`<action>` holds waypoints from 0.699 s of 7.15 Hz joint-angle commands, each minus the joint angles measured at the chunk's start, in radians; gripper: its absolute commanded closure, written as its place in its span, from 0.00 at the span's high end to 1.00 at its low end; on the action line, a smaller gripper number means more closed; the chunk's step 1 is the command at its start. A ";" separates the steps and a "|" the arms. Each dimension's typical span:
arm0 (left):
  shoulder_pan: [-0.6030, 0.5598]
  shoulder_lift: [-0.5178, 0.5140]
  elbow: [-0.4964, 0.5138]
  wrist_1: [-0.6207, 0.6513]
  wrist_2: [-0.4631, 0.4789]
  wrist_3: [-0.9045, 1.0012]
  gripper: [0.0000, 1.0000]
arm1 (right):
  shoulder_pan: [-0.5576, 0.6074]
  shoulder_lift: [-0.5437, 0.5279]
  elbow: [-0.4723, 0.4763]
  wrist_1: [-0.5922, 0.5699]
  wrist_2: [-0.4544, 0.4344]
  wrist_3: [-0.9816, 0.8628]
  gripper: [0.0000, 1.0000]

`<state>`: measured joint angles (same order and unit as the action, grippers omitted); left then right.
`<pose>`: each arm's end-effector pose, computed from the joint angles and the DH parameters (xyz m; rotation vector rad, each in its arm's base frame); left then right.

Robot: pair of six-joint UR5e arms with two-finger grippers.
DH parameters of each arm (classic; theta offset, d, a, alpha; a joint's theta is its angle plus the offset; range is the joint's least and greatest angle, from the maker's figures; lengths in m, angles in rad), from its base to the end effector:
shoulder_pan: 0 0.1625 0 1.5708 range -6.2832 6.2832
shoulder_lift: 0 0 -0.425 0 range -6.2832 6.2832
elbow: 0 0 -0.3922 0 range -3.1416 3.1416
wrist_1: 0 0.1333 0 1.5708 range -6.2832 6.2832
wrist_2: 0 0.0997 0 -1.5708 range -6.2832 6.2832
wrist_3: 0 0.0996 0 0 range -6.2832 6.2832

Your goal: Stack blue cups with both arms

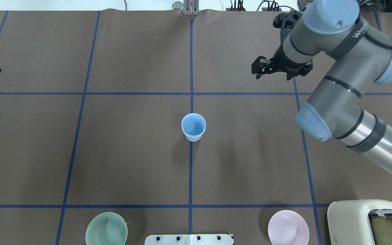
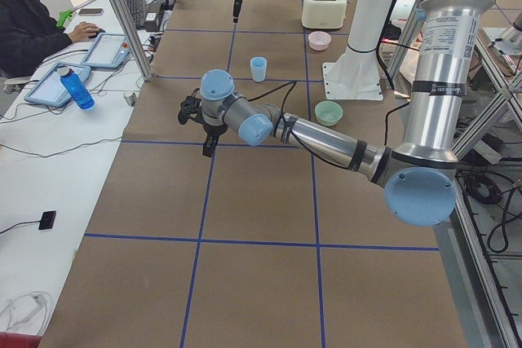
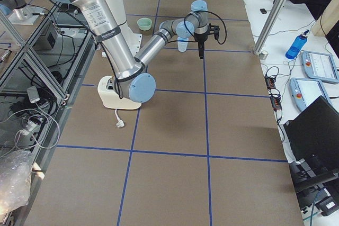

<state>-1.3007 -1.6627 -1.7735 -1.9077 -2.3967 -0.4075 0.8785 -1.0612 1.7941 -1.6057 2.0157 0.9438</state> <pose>0.0848 -0.5313 0.4675 0.2951 0.9478 0.1347 -0.3344 -0.5450 0.2759 0.1577 -0.7918 0.0825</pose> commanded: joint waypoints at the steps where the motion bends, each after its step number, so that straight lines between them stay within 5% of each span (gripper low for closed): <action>1: -0.077 0.024 0.046 -0.001 -0.035 0.123 0.97 | 0.187 -0.089 -0.034 0.000 0.151 -0.275 1.00; 5: -0.129 0.084 0.062 0.002 -0.048 0.229 0.97 | 0.488 -0.298 -0.091 0.000 0.271 -0.765 1.00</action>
<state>-1.4123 -1.5906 -1.7192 -1.9087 -2.4440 -0.2134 1.2701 -1.2969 1.7249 -1.6061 2.2667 0.3262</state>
